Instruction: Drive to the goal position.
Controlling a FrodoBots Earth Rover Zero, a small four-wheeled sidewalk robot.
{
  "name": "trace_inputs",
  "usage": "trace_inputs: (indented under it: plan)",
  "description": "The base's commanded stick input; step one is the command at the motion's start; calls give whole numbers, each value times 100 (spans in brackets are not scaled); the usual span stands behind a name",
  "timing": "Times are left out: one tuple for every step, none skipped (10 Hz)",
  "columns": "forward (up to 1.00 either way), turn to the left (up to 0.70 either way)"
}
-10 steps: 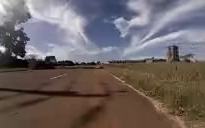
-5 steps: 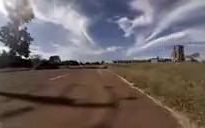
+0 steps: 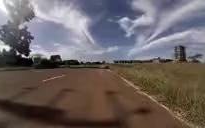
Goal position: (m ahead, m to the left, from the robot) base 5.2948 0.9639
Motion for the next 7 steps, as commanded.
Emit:
trace_inputs:
  plan:
    - [100,0]
    - [100,0]
    - [100,0]
    - [100,1]
    - [100,2]
    - [100,10]
    - [100,19]
